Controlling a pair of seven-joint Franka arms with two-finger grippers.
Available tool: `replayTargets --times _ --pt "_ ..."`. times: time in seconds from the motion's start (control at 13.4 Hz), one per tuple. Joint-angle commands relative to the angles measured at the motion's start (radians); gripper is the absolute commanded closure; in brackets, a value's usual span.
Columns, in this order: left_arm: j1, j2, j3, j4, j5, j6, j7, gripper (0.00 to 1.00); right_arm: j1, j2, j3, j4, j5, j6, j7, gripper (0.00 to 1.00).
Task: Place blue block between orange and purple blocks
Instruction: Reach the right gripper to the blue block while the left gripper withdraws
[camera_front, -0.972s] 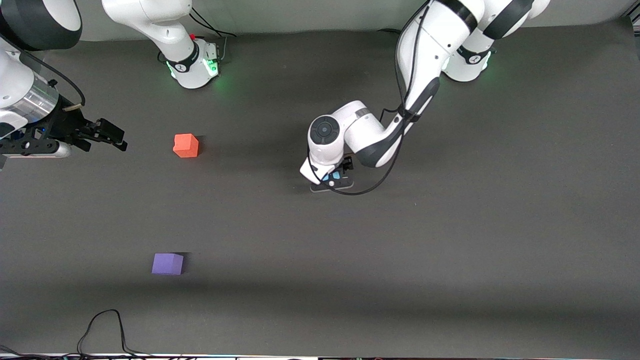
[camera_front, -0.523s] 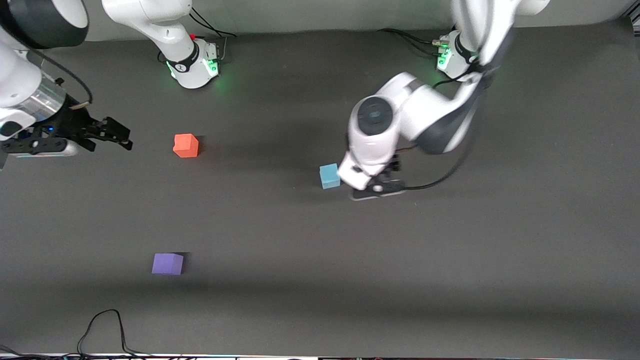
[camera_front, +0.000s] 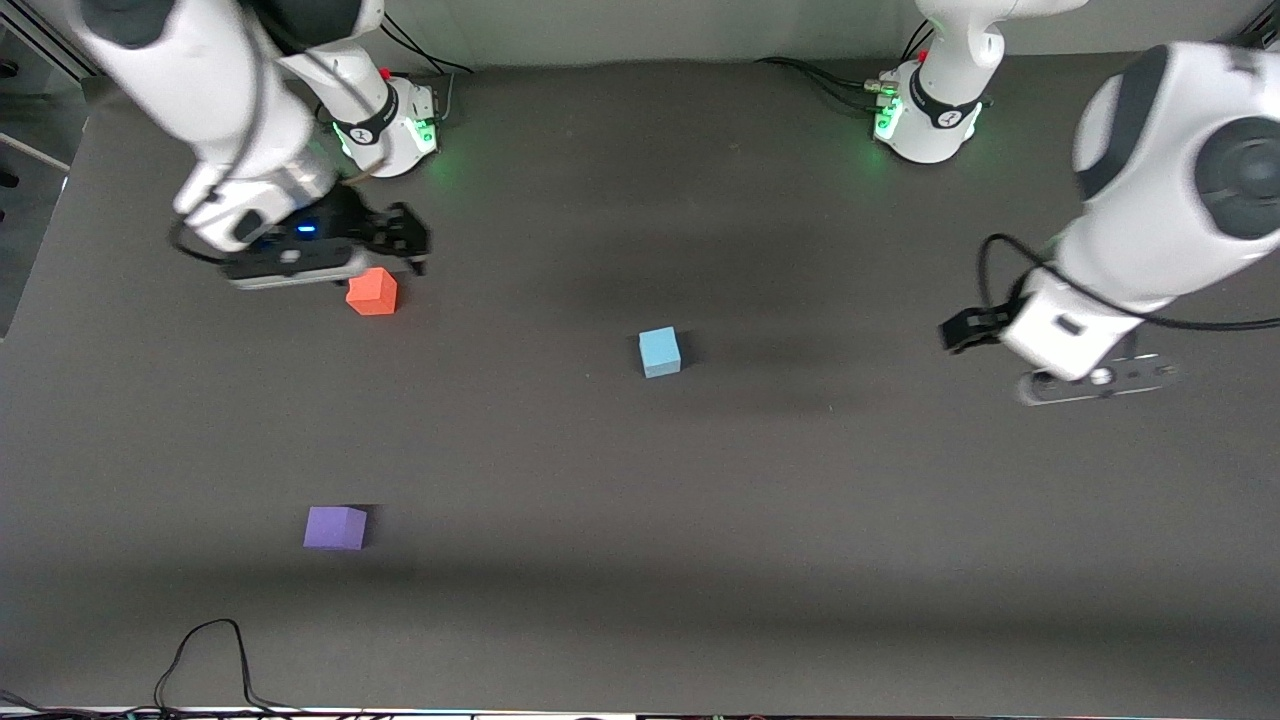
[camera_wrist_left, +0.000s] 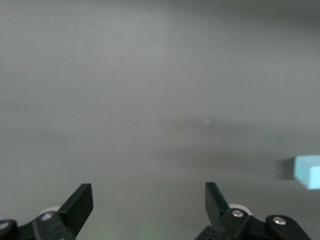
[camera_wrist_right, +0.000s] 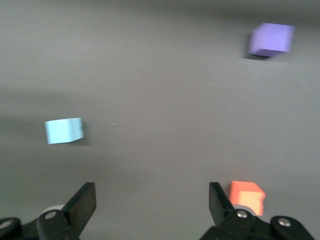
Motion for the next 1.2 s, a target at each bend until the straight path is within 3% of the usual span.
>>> replayTargets --times 0.0,0.15,0.37,0.82,1.12 --pt "-0.008 -0.055 0.105 -0.043 -0.012 -0.016 0.129 0.00 0.001 0.233 0.122 0.203 -0.030 -0.007 0.104 0.00" --pt "-0.075 -0.061 0.231 -0.046 -0.020 -0.021 0.195 0.00 0.016 0.352 0.222 0.244 -0.158 0.046 0.219 0.00" --pt "-0.179 -0.064 0.372 -0.061 -0.021 -0.002 0.241 0.00 0.086 0.508 0.258 0.236 -0.329 0.207 0.417 0.00" --pt "-0.200 -0.058 0.382 -0.066 -0.026 -0.001 0.241 0.00 0.182 0.792 0.281 0.216 -0.738 0.413 0.791 0.00" --pt "-0.198 -0.053 0.379 -0.066 -0.024 -0.014 0.242 0.00 0.192 0.890 0.284 0.199 -0.866 0.524 0.945 0.00"
